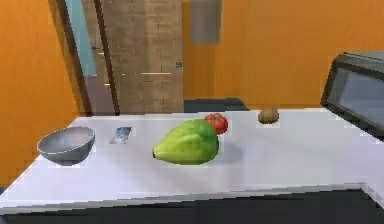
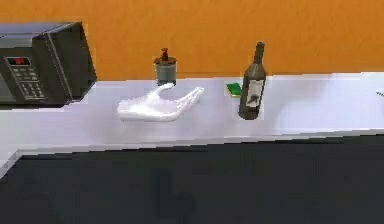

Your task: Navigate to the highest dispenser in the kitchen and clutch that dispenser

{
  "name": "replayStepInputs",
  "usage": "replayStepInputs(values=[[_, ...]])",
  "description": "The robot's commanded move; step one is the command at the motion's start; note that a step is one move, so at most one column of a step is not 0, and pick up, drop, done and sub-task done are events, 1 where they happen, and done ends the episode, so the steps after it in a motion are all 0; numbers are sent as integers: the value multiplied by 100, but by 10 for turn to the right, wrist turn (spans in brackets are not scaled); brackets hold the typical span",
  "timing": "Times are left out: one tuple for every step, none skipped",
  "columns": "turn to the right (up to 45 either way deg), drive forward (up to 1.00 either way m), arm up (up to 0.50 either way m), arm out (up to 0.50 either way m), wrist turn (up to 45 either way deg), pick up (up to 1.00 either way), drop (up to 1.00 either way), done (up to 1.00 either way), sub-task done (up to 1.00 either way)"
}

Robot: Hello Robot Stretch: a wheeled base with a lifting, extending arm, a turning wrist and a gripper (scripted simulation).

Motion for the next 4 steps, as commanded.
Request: replayStepInputs(values=[[450,0,0,0,0,0,0,0,0],[390,0,0,0,0,0,0,0,0],[0,40,0,0,0,0,0,0,0],[-450,0,0,0,0,0,0,0,0]])
